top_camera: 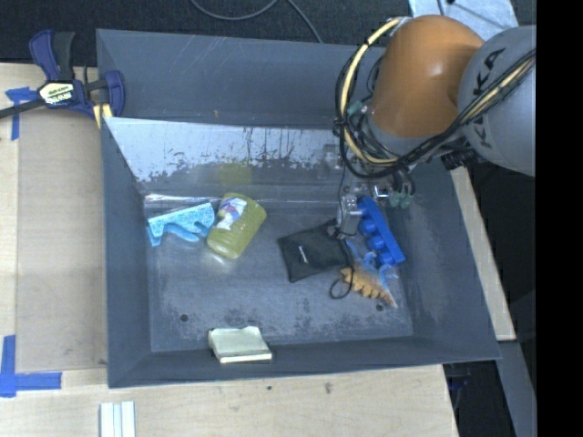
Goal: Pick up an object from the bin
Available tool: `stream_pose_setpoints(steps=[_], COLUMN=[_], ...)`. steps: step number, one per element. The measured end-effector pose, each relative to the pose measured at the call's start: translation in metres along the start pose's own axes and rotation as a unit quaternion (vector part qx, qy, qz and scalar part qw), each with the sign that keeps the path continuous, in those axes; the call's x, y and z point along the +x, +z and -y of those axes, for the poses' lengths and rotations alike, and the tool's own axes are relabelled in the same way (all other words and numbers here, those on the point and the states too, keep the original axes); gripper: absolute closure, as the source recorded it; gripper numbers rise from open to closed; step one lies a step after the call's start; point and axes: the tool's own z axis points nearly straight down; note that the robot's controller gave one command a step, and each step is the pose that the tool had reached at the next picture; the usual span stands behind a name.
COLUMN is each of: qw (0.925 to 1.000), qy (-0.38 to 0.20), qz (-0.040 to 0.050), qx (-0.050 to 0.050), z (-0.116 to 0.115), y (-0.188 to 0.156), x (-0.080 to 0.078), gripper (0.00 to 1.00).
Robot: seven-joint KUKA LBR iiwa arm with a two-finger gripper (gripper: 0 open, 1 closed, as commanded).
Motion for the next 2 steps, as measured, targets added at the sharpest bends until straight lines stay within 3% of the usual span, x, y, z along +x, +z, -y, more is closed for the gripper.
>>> stream_pose_setpoints(steps=[1, 2], qw=[1.0, 0.9972], qy=[0.0, 0.075], qz=[0.0044, 0.0041], qx=[0.0, 0.0], z=[0.0, 0.009], y=[-0.005, 0.046], x=[-0.002, 0.0], gripper=[0.0, 0.0])
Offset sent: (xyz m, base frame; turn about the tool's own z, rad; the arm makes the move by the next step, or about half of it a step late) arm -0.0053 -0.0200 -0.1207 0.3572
